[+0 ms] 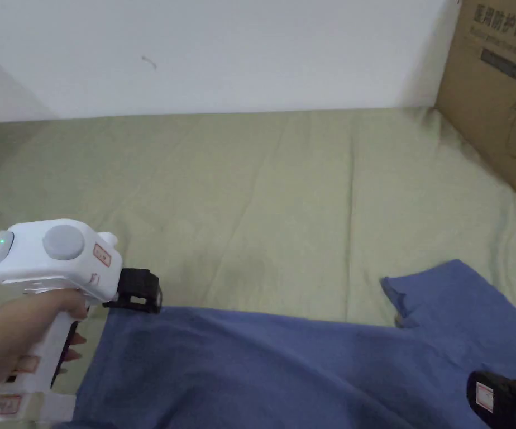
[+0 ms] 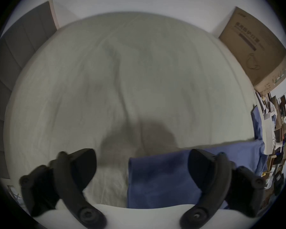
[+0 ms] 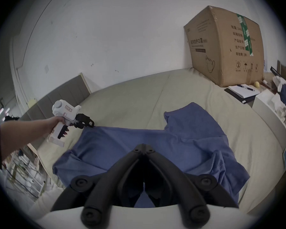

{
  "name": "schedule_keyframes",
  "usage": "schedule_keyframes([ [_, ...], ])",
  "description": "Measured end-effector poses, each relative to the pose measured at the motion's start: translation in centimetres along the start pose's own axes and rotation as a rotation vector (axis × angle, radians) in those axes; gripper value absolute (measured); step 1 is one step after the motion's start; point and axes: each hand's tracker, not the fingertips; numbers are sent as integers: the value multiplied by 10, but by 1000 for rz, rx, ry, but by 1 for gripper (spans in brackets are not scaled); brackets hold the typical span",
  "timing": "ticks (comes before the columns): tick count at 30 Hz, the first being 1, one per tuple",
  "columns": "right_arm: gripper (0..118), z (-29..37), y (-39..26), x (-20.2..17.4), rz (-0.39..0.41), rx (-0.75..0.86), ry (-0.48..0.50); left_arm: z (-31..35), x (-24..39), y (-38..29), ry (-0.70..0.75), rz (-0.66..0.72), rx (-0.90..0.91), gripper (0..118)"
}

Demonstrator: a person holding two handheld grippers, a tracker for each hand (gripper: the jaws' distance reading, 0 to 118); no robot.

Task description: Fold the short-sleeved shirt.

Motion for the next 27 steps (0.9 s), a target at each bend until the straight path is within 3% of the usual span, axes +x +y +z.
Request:
schedule_keyframes([
  [1, 0, -2, -2, 1, 8, -4, -1, -8, -3, -2, -30, -20, -43, 96],
  [2, 0, -3, -3, 1, 12, -14, 4, -12, -8, -5, 32, -46, -37, 88],
  [4, 0, -3, -3, 2, 12, -28, 7, 0, -4, -9, 17, -67, 38, 74],
  [5, 0, -3, -2, 1, 11, -30, 6, 5, 1, -13, 41, -70, 72, 59],
  [7, 0, -3, 0, 5, 0, -22, 7, 19, 11, -23, 4, -111, 109, 0],
  [8, 0, -5, 3, 9, -16, -2, 12, 21, 13, -27, -57, -105, 101, 0],
  [11, 0, -21, 28, 38, -120, 63, 4, 31, 14, -40, -49, -106, 135, 0],
  [14, 0, -59, 72, 87, -205, 16, -66, 50, 9, -46, -70, -92, 298, 0],
  [15, 19, -76, 85, 102, -197, -42, -95, 56, 7, -49, -97, -78, 336, 0],
  [17, 102, -125, 112, 141, -148, -250, -85, 70, 7, -57, -112, -72, 396, 0],
  [18, 118, -141, 119, 150, -135, -337, -131, 74, 6, -59, -120, -77, 416, 0],
  [19, 117, -159, 121, 158, -109, -426, -189, 79, 5, -63, -127, -87, 445, 0],
  [21, 114, -177, 119, 166, -118, -424, -227, 86, 2, -68, -117, -103, 469, 0],
  [23, 105, -200, 115, 175, -130, -530, -292, 96, 18, -82, -128, -97, 466, 0],
  [26, 101, -227, 104, 181, -84, -658, -314, 91, 10, -84, -134, -79, 444, 0],
  [27, 88, -231, 100, 180, -58, -680, -349, 90, 7, -84, -130, -76, 439, 0],
])
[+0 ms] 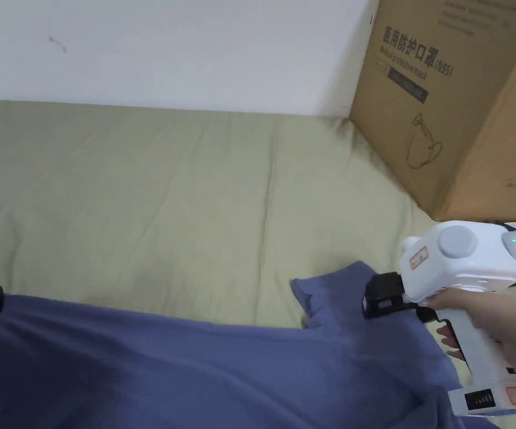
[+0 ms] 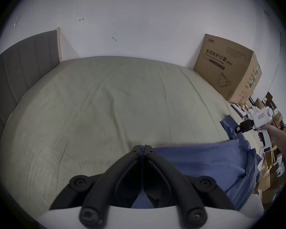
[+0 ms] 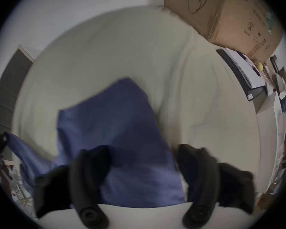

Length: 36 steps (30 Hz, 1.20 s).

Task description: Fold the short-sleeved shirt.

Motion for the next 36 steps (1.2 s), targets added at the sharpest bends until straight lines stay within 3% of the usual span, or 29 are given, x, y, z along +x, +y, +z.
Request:
schedule_keyframes([
  [1, 67, -1, -2, -2, 18, 5, -28, -2, -2, -1, 2, 7, -16, 0],
  [2, 57, 6, -6, -7, 38, 34, -58, -2, -3, -3, 9, 7, -21, 0],
  [3, 36, 14, -9, -7, 27, 71, -13, -2, -10, -1, 8, 11, -29, 0],
  [4, 0, 19, -10, -7, 0, 93, 52, -3, -12, -2, 4, 15, -41, 0],
  [5, 0, 22, -14, -9, -5, 87, 128, -4, -12, -3, 6, 13, -42, 0],
  [9, 0, 32, -12, -3, 18, 194, 63, -9, -14, -5, 23, -6, -44, 0],
  [11, 0, 52, -14, -4, -24, 261, 46, -13, -18, 2, 29, 9, -35, 0],
  [18, 0, 80, -4, 13, -229, 533, 119, -14, -13, 27, 86, -19, 126, 0],
  [22, 0, 98, -25, 14, -177, 597, 64, 2, 3, 24, 33, 19, 137, 0],
  [25, 0, 115, -68, 19, -125, 601, 75, 37, 11, -4, 16, 48, 107, 0],
  [31, 0, 147, -209, 45, -124, 549, 135, 102, -15, -85, -129, 193, -25, 0],
  [36, 0, 134, -280, 50, -120, 451, 118, 123, -13, -144, -134, 179, -119, 0],
])
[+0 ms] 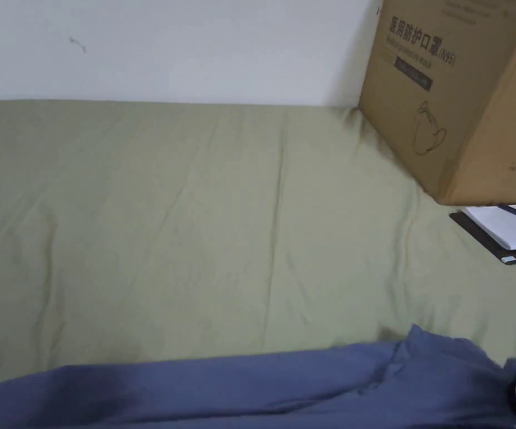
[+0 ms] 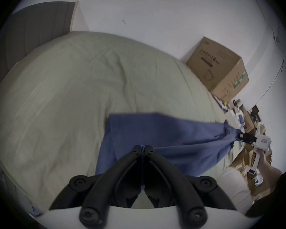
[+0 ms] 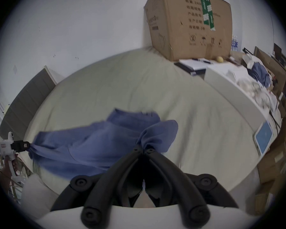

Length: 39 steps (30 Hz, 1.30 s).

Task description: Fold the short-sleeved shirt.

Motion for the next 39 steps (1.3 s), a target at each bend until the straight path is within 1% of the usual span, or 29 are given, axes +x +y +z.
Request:
schedule_keyframes([
  [3, 0, -12, -24, 2, 14, -39, -21, -8, -5, -19, 37, -42, -10, 2],
  [4, 1, -18, -29, 3, 12, -41, -25, -10, -6, -21, 35, -40, -11, 6],
  [5, 5, -22, -33, 3, 14, -47, -38, -11, -5, -23, 46, -51, -19, 19],
  [6, 22, -18, -34, -4, 23, -15, -84, -12, -3, -25, 85, -73, -29, 53],
  [7, 42, -20, -34, -7, 32, 10, -113, -13, -4, -27, 140, -115, -19, 82],
  [8, 66, -22, -33, -10, 40, 1, -142, -12, -2, -30, 196, -148, 0, 106],
  [9, 102, -22, -30, -12, 50, -24, -169, -11, 1, -31, 241, -176, 6, 118],
  [10, 116, -20, -29, -12, 55, -31, -183, -5, 7, -30, 282, -199, 35, 118],
  [11, 118, -13, -26, -16, 49, -13, -167, -1, 1, -31, 284, -223, 98, 118],
  [12, 116, -3, -23, -20, 40, 39, -144, 7, 5, -29, 267, -228, 140, 118],
  [13, 116, 11, -18, -29, 50, 99, -104, 21, 15, -24, 236, -232, 204, 118],
  [14, 116, 24, -14, -37, 67, 145, -84, 32, 26, -20, 191, -239, 263, 118],
  [15, 116, 37, -10, -48, 85, 203, -73, 53, 54, -14, 159, -242, 314, 118],
  [16, 116, 51, -5, -64, 105, 291, -60, 64, 70, -10, 128, -240, 370, 118],
  [18, 116, 72, 0, -89, 148, 450, -10, 81, 96, -5, 77, -223, 481, 118],
  [19, 116, 84, 0, -107, 173, 546, 12, 89, 103, -5, 18, -219, 575, 116],
  [20, 114, 95, -2, -124, 186, 639, 28, 96, 113, -7, -24, -215, 653, 111],
  [21, 104, 105, -7, -140, 202, 740, 56, 102, 125, -9, -51, -230, 747, 94],
  [22, 85, 116, -11, -158, 222, 835, 79, 106, 136, -11, -43, -259, 799, 73],
  [23, 53, 120, -15, -173, 241, 891, 57, 110, 154, -14, -7, -295, 834, 45],
  [24, 8, 124, -19, -189, 260, 932, 9, 111, 169, -17, 43, -326, 863, 7],
  [25, 0, 125, -22, -200, 265, 946, -33, 112, 178, -19, 91, -355, 883, 0],
  [26, 0, 124, -25, -204, 249, 945, 4, 115, 185, -22, 103, -381, 915, 0],
  [28, 0, 126, -28, -210, 206, 926, 111, 120, 196, -25, 154, -407, 950, 0],
  [29, 0, 127, -30, -214, 221, 921, 87, 123, 200, -26, 184, -413, 961, 0],
  [31, 0, 129, -27, -217, 244, 921, 61, 127, 195, -28, 162, -406, 955, 0],
  [34, 0, 132, -28, -219, 273, 946, 28, 133, 195, -32, 189, -374, 981, 0],
  [37, 0, 135, -26, -220, 272, 948, 37, 134, 192, -34, 273, -358, 985, 0],
  [39, 0, 136, -22, -221, 270, 931, 41, 138, 184, -30, 264, -315, 965, 0],
])
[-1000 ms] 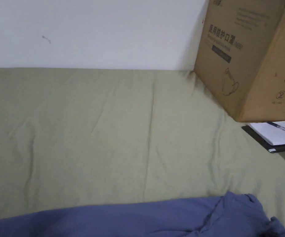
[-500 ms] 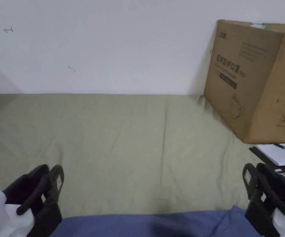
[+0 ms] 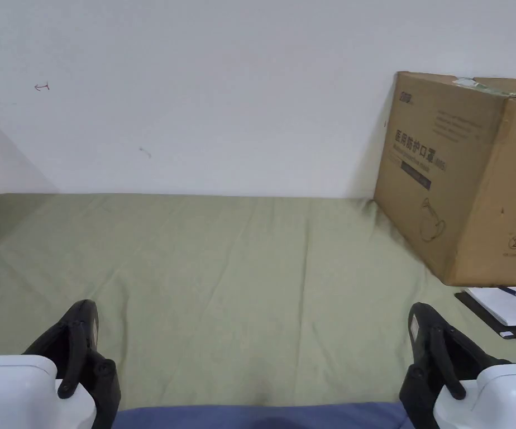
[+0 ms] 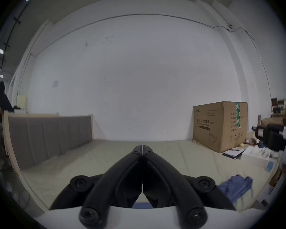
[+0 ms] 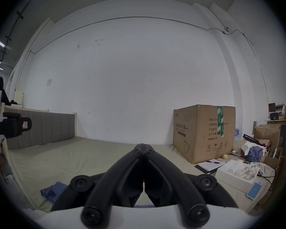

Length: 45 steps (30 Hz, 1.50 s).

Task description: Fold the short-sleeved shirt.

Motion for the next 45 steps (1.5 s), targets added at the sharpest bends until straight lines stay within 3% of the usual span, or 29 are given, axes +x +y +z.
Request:
schedule_keyframes([
  [4, 0, -2, 12, 6, -59, -187, 98, -46, -66, 2, -260, 313, -403, 0],
  [8, 0, -2, 10, 14, -122, -336, 187, -120, -153, -71, -608, 875, -997, 0],
  [9, 0, -2, 6, 14, -124, -375, 185, -126, -168, -93, -629, 950, -1028, 0],
  [11, 0, -4, -3, 13, -143, -435, 192, -129, -191, -117, -486, 888, -999, 2],
  [12, 0, -5, -8, 13, -148, -446, 195, -126, -193, -127, -451, 846, -990, 14],
  [13, 0, -8, -12, 12, -145, -463, 191, -132, -203, -137, -432, 831, -994, 36],
  [14, 0, -10, -16, 11, -140, -482, 184, -136, -210, -146, -430, 845, -994, 65],
  [15, 0, -11, -19, 8, -137, -506, 176, -141, -216, -156, -432, 855, -1005, 106],
  [16, 0, -13, -20, 7, -143, -517, 175, -141, -215, -164, -442, 882, -1037, 118],
  [19, 0, -18, -25, 4, -154, -535, 195, -158, -219, -190, -475, 954, -1086, 118],
  [23, 0, -26, -26, -4, -112, -558, 213, -174, -215, -219, -456, 911, -1100, 118],
  [30, 0, -37, -24, -12, -90, -571, 226, -192, -205, -255, -766, 1291, -1136, 118],
  [33, 0, -39, -31, -16, -95, -590, 229, -195, -175, -260, -880, 1277, -1152, 118],
  [35, 0, -41, -35, -19, -111, -615, 235, -195, -156, -258, -874, 1160, -1171, 116],
  [37, 0, -41, -38, -20, -129, -634, 244, -200, -156, -260, -825, 1046, -1132, 93],
  [39, 0, -40, -39, -21, -133, -637, 247, -196, -161, -261, -699, 933, -1117, 63],
  [40, 0, -38, -39, -21, -131, -637, 247, -197, -163, -274, -492, 784, -1193, 7],
  [42, 0, -36, -38, -21, -126, -639, 248, -189, -176, -280, -564, 1094, -1105, 5],
  [45, 0, -31, -35, -18, -134, -648, 254, -198, -154, -252, -459, 783, -1186, 5],
])
